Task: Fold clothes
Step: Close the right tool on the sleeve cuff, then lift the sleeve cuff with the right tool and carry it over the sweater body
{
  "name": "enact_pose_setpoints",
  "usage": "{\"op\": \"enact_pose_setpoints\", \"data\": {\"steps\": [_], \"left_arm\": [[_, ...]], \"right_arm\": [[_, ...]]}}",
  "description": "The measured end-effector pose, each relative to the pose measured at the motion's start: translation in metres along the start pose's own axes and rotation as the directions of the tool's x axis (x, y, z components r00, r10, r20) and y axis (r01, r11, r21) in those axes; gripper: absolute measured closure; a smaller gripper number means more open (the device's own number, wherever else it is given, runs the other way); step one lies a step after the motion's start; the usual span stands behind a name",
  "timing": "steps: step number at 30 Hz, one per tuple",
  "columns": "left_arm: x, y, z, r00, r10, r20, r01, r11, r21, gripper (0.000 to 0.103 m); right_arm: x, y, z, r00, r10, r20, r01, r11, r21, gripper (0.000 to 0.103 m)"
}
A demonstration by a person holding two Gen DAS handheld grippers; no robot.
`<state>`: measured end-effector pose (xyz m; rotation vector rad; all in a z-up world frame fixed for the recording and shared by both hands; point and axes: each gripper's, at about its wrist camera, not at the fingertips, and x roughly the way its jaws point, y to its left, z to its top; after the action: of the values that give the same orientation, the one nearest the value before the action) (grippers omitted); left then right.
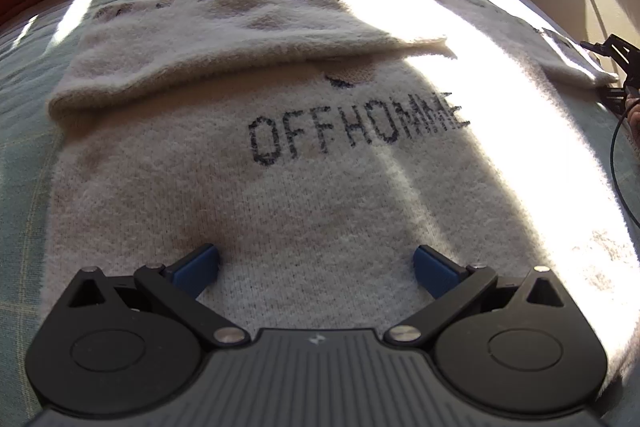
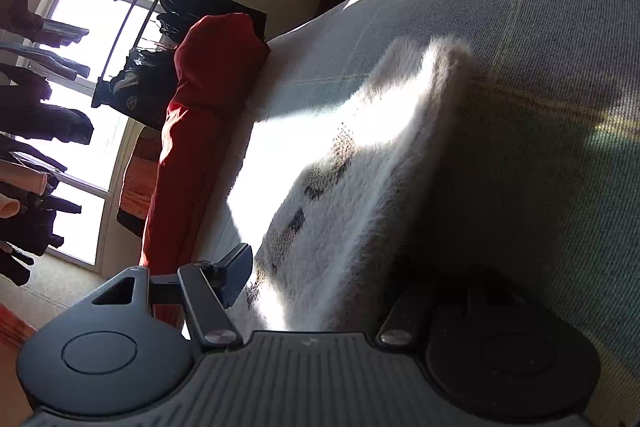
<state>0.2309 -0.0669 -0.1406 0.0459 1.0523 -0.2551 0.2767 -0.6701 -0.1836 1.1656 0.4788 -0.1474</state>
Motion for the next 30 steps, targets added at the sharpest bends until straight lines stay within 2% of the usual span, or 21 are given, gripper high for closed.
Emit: {"op": "enact_pose_setpoints", "data": {"steps": [5,6,9,16,23,30], "left_arm": [[0.0,-0.001,0.001,1.0,0.004,-0.002,-0.004,1.0,-0.005,0.001],[0.0,-0.001,0.001,1.0,0.008,-0.004,-0.008,1.0,-0.005,0.001],[0.0,-0.003,0.004,1.0,0.02,-0.012,-0.02,1.0,-0.006,0.001],[-0.011,-0.007,0.008,1.0,0.028,0.003,-0.028,1.0,0.007,0.001],[-0.03,-0.009,0.006,0.999,0.026,0.047,-0.027,0.999,0.03,0.001],[-0.055,-0.006,0.001,0.995,0.01,0.101,-0.014,0.999,0.037,0.001]], "right_arm": [[0.012,-0.006,0.014,0.999,-0.033,-0.012,0.034,0.997,0.074,0.067],[0.014,-0.005,0.015,0.998,-0.05,-0.022,0.052,0.996,0.076,0.075],[0.015,0.001,0.015,0.994,-0.1,-0.036,0.101,0.994,0.043,0.087],[0.01,0.039,0.011,0.983,-0.18,-0.038,0.175,0.98,-0.096,0.09],[0.0,0.095,0.008,0.981,-0.187,-0.042,0.172,0.954,-0.244,0.09],[-0.011,0.142,-0.003,0.984,-0.172,-0.047,0.148,0.935,-0.322,0.09]]}}
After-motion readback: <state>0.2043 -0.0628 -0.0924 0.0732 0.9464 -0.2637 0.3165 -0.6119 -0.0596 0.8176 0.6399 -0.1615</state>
